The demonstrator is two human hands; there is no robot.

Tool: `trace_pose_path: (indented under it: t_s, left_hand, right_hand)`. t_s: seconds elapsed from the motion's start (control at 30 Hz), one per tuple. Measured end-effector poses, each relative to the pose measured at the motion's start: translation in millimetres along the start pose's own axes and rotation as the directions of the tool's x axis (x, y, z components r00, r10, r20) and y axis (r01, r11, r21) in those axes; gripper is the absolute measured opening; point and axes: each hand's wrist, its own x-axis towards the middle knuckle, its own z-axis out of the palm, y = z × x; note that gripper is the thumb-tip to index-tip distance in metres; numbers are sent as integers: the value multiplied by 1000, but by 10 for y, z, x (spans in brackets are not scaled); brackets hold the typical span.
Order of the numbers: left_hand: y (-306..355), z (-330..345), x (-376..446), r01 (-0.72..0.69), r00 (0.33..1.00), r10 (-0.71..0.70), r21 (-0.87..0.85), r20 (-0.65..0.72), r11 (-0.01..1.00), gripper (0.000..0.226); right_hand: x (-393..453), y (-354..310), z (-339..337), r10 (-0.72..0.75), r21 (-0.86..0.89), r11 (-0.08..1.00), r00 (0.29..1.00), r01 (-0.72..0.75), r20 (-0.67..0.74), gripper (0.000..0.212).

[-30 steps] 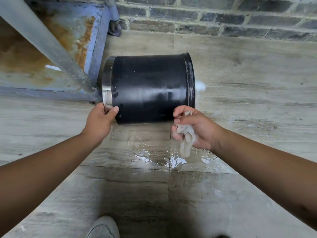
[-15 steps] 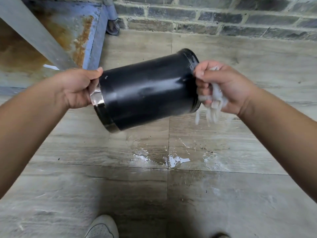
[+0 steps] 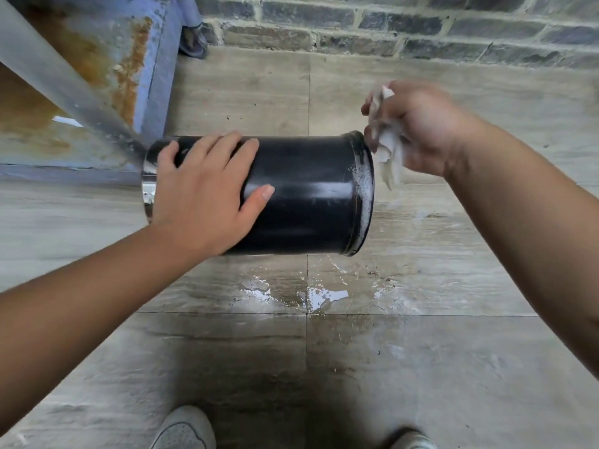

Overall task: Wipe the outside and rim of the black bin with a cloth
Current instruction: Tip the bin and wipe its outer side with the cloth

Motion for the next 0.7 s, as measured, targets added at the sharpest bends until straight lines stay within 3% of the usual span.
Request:
trace_pose_path:
  t_s: [0.13, 0.27, 0.33, 0.43, 0.5, 0.57, 0.63, 0.7]
  left_hand:
    - [-130, 17, 247, -8, 999, 11, 62, -47, 998, 60]
    - [-144, 36, 382, -23, 993, 30, 61, -113, 998, 55]
    - [-141, 42, 383, -25, 991, 35, 78, -132, 997, 52]
    - [-77, 66, 349, 27, 986, -22, 27, -166, 999, 48]
    - [-30, 66, 325, -1, 982, -7, -41, -189, 999, 43]
    - [-51, 70, 298, -136, 971, 123, -52, -207, 989, 40]
    - [-113, 95, 285, -243, 953, 241, 11, -183, 970, 47]
    - [-111, 130, 296, -223, 961, 228, 51, -155, 974, 55]
  right_hand:
    - [59, -55, 16, -115, -436, 893, 993, 107, 10, 17]
    - [138, -176, 88, -159, -550, 827, 987, 116, -30, 23]
    - [164, -209, 66, -218, -694, 706, 976, 142, -23, 26]
    - [199, -236, 36, -363, -893, 382, 927, 239, 93, 20]
    - [229, -255, 44, -390, -929, 229, 902, 292, 187, 17]
    - [248, -243, 65, -341, -926, 156, 899, 343, 276, 17]
    - [248, -211, 72, -293, -918, 153, 904, 367, 312, 20]
    - [255, -179, 65, -324, -907, 193, 897, 375, 302, 23]
